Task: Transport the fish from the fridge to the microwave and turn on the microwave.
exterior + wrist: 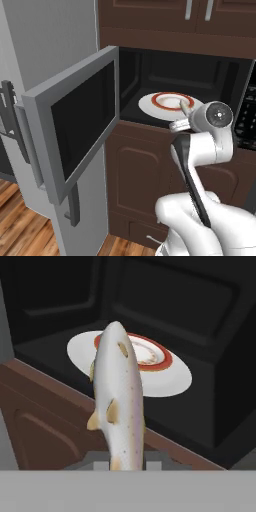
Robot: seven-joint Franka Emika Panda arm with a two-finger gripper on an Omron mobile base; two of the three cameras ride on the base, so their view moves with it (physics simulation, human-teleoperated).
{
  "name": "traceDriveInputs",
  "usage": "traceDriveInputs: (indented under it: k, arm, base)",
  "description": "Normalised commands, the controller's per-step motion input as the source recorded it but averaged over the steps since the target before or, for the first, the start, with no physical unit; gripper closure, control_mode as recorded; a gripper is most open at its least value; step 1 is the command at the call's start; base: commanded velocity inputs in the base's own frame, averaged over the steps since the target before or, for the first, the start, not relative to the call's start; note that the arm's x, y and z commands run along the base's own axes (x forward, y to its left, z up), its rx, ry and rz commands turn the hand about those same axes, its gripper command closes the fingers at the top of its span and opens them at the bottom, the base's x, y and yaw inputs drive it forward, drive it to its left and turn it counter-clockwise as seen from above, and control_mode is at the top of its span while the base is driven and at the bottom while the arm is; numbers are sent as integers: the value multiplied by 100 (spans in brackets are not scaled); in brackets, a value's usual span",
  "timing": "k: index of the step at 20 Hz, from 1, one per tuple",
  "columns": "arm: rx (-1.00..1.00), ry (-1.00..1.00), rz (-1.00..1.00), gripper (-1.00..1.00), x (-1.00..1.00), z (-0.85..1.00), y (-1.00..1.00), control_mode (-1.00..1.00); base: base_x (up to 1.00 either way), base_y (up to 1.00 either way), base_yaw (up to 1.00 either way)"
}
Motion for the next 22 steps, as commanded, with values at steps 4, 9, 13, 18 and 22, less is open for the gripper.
traceDriveInputs:
  k: [4, 9, 13, 18, 22]
  arm:
    - [0, 3, 0, 100, 39, 20, -19, -100]
    - [0, 8, 0, 100, 60, 15, -3, -100]
    - [-1, 17, 0, 100, 69, 7, 0, -100]
    - [-8, 13, 0, 100, 64, 0, -11, -100]
    - [-10, 2, 0, 100, 57, 0, -27, -100]
  base:
    - [0, 0, 0]
    - [0, 0, 0]
    - [0, 0, 0]
    - [0, 0, 0]
    - [0, 0, 0]
